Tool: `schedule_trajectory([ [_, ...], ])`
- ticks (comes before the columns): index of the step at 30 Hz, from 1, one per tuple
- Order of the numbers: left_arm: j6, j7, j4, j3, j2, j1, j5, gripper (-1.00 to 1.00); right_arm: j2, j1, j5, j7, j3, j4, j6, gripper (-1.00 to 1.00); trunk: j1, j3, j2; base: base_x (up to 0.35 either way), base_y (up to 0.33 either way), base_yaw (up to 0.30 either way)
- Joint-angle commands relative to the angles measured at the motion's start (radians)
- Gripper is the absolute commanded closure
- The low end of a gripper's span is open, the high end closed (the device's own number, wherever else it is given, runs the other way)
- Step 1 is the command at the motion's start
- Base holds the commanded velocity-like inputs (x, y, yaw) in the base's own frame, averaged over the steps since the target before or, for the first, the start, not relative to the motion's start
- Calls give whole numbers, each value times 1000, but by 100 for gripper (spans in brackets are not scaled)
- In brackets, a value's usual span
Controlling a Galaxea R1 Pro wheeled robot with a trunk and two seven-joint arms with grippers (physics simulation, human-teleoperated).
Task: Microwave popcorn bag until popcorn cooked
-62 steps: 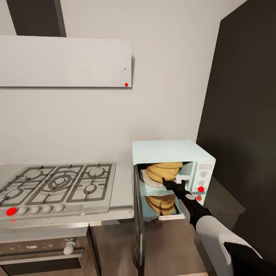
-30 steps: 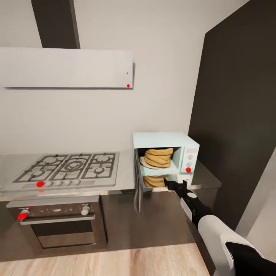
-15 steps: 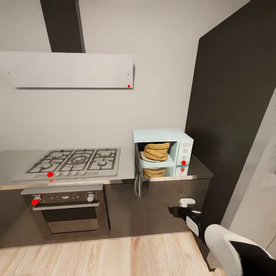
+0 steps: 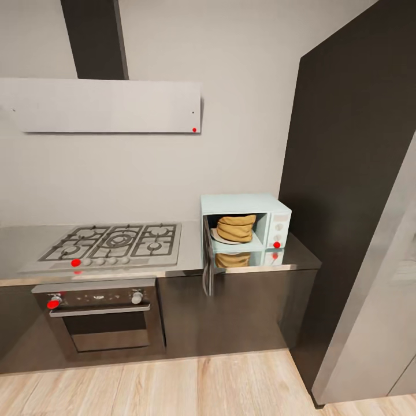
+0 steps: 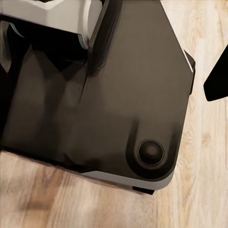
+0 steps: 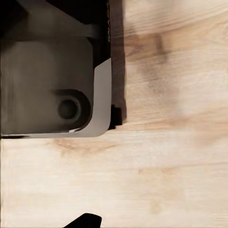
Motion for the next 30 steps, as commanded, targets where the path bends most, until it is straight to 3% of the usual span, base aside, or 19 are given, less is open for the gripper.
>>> schedule_trajectory([
  [1,-2,1,-9,2,0,0,4,-100,0,13,10,2,-8,2,-1,-100,0,-1,-1,0,0,0],
  [5,-2,2,-21,3,0,0,4,-100,0,65,10,0,-9,2,-9,-100,0,-1,-1,0,0,0],
  [9,-2,1,-50,2,0,0,4,-100,0,105,9,-1,-9,2,-83,-100,0,-1,-1,11,0,0],
  [17,8,2,-143,1,2,0,4,-100,-1,112,9,-2,-9,2,-107,-100,0,-1,-1,264,0,0],
  [27,0,1,-165,2,-1,0,4,-100,-1,112,9,-2,-9,2,-101,-100,0,-1,-1,251,0,91],
  [30,1,-1,-231,2,-1,0,3,-100,-1,112,9,-2,-9,2,-102,-100,0,-1,-1,21,0,24],
])
